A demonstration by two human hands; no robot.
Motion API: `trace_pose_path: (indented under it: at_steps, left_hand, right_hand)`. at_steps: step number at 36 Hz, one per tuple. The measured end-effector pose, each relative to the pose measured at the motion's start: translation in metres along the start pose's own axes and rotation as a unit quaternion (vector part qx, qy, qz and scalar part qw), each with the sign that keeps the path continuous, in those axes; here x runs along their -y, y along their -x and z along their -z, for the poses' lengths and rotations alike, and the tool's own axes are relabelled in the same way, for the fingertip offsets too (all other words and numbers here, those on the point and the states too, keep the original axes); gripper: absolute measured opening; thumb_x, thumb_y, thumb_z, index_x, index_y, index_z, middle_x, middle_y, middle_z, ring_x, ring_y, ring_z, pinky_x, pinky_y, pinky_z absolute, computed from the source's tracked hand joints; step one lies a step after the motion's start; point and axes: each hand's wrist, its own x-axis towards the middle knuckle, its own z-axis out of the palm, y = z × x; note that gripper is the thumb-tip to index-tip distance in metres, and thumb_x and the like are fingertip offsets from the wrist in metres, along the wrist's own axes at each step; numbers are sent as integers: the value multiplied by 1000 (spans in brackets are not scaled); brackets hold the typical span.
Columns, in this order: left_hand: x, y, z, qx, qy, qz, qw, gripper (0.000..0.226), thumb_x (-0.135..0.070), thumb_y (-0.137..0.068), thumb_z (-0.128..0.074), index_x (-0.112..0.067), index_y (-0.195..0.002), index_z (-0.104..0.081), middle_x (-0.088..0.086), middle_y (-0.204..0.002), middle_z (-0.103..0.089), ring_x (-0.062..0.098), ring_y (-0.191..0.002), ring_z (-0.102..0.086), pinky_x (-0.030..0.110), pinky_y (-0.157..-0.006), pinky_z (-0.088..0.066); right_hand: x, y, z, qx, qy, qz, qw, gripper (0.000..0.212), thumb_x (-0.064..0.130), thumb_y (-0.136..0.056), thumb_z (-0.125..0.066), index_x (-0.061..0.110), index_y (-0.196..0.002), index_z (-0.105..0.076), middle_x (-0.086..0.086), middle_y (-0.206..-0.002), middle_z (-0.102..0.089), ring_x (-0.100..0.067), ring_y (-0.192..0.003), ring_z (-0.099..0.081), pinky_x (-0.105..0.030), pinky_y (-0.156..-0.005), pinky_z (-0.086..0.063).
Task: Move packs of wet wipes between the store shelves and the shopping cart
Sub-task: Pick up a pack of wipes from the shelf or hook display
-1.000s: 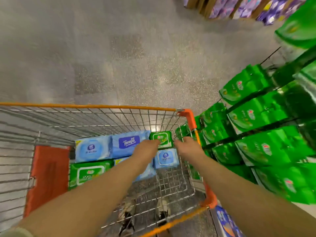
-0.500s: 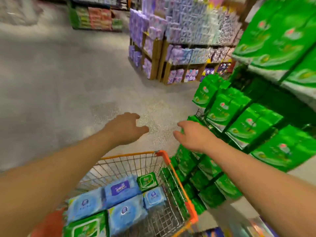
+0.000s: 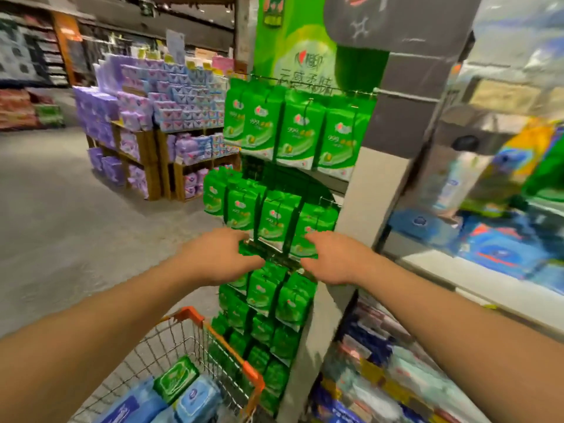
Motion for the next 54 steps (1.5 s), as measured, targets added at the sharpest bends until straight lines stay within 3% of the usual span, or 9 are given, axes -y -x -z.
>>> trace_pose_path:
  at_steps: [6, 10, 14, 20, 23, 30, 38, 46, 54]
  left_hand:
    - [-107, -1, -9, 13, -5, -75, 997, 83, -71, -86, -57, -24, -152, -43, 9, -158, -43, 27, -142, -45, 39, -113, -41]
    - [-179, 10, -24, 31, 0, -119, 992, 83, -72, -80, -55, -26, -149, -47, 5, -156, -46, 24, -142, -45, 37, -114, -40]
    - [-239, 20, -38, 39, -7, -158, 987, 85, -74, -74, -52, -26, -144, -52, 7, -148, -55, 26, -134, -53, 39, -108, -46]
    - [-310, 29, -49, 41, -14, -211, 976, 70, -69, -77, -56, -35, -139, -55, 2, -137, -62, 23, -119, -61, 35, -96, -51]
    - [-330, 24, -50, 48, -7, -224, 973, 75, -68, -77, -57, -31, -142, -53, 2, -144, -56, 21, -125, -57, 36, -103, -49]
    - [-356, -6, -45, 46, 0, -251, 967, 87, -76, -71, -51, -33, -147, -47, -1, -153, -47, 20, -135, -48, 40, -110, -44]
    - [-369, -64, -36, 25, 29, -280, 959, 72, -67, -85, -59, -35, -148, -44, -6, -156, -42, 20, -138, -45, 40, -109, -43]
    - [-389, -117, -32, 18, 74, -315, 946, 72, -62, -84, -64, -31, -147, -49, -4, -151, -52, 19, -134, -52, 36, -106, -47]
    - [-420, -158, -44, 25, 164, -332, 929, 61, -51, -89, -66, -26, -143, -53, -4, -140, -61, 17, -119, -62, 30, -99, -49]
  right_hand:
    - [-86, 92, 16, -4, -29, -88, 996, 58, 49, -97, -50, 16, -144, -47, -12, -150, -49, -32, -133, -50, -41, -105, -46]
    - [-140, 157, 18, -20, -41, -151, 988, 30, 45, -95, -52, 20, -110, -56, -9, -127, -62, -31, -116, -58, -35, -87, -47]
    - [-182, 212, 17, -21, -42, -196, 980, 60, 48, -99, -50, 16, -149, -43, -9, -155, -44, -28, -140, -43, -37, -113, -38]
    - [-237, 276, 8, -19, -57, -263, 963, 64, 51, -97, -50, 15, -150, -42, -9, -154, -45, -28, -139, -44, -41, -112, -40]
    - [-255, 289, 9, -31, -66, -279, 958, 64, 50, -97, -50, 16, -151, -40, -7, -155, -43, -26, -140, -43, -42, -113, -39]
    - [-277, 281, 15, -43, -80, -294, 951, 69, 52, -97, -50, 22, -156, -32, -2, -160, -37, -25, -144, -38, -42, -115, -38]
    - [-296, 239, 32, -65, -56, -310, 947, 66, 47, -99, -50, 17, -155, -34, -6, -155, -43, -25, -141, -42, -38, -110, -40]
    - [-311, 199, 57, -148, -70, -316, 934, 53, 44, -96, -57, 19, -142, -51, -3, -146, -55, -23, -130, -53, -38, -105, -46]
    - [-334, 168, 73, -290, -101, -318, 897, 62, 33, -96, -63, 14, -151, -42, -6, -155, -46, -21, -142, -42, -25, -111, -30]
